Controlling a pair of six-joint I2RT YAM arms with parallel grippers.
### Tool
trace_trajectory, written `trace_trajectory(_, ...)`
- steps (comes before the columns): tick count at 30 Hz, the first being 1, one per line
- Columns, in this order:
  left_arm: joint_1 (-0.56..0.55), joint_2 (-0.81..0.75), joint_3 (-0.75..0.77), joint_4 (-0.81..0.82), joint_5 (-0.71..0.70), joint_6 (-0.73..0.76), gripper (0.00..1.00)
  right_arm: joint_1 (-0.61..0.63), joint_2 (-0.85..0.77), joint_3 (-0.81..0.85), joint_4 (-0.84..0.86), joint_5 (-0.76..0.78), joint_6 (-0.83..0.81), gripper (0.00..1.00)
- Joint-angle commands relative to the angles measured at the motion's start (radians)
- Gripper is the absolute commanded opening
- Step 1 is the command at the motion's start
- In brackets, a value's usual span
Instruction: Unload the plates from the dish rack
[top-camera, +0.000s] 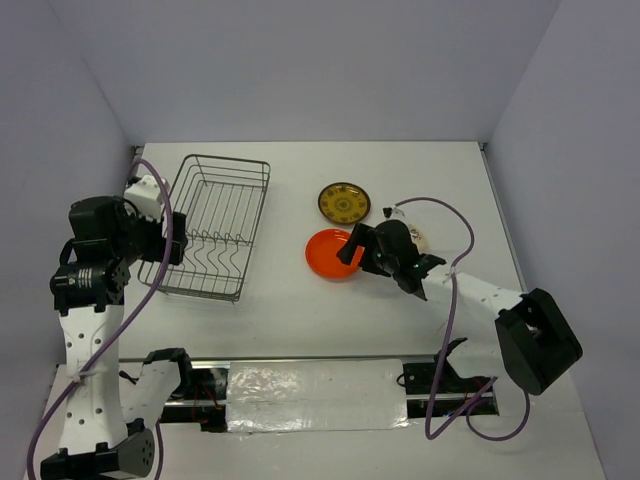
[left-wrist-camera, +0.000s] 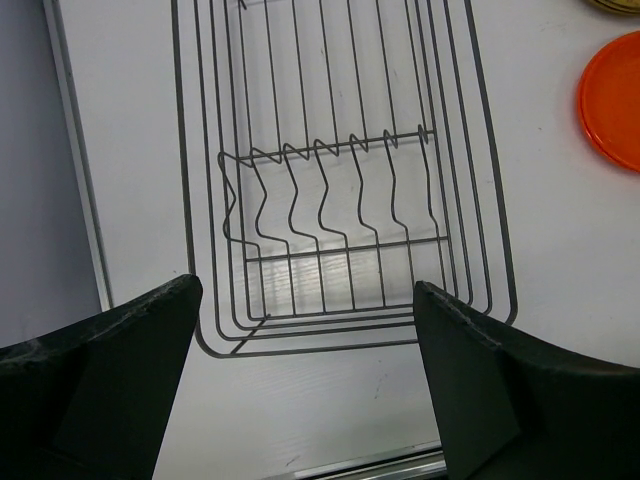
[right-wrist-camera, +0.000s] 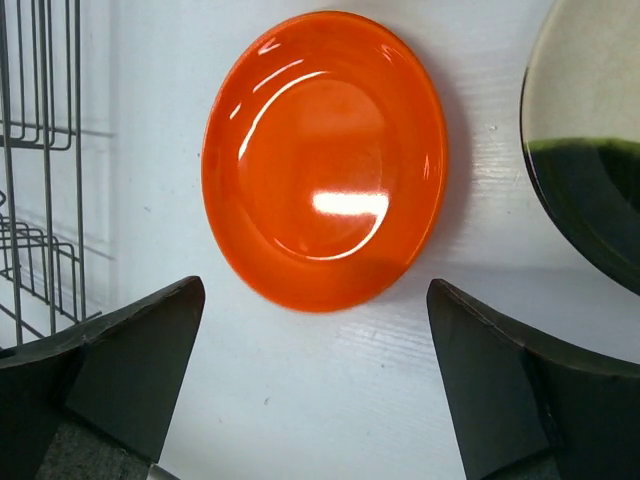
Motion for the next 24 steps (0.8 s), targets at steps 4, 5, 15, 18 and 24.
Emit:
trace_trajectory(4,-0.002,-0.024,-0.011,0.021,-0.01,0.007,1.0,0.074,0.018,0.201,-0.253,0.147,-0.102,1.0)
trace_trajectory(5,-0.002,-0.026,-0.015,0.03,-0.028,-0.001,0.99,0.097,0.019,0.225,-0.289,0.187,-0.123,1.0)
trace_trajectory(15,0.0,-0.102,-0.04,0.15,-0.293,-0.209,0.99,0.246,-0.354,0.422,-0.678,0.491,-0.274,1.0)
trace_trajectory(18,0.001,-0.171,-0.087,0.19,-0.33,-0.296,0.99,0.246,-0.454,0.494,-0.786,0.556,-0.375,1.0)
trace_trajectory(24,0.001,-0.329,-0.222,0.235,-0.254,-0.341,0.99,0.244,-0.631,0.687,-1.031,0.656,-0.415,1.0)
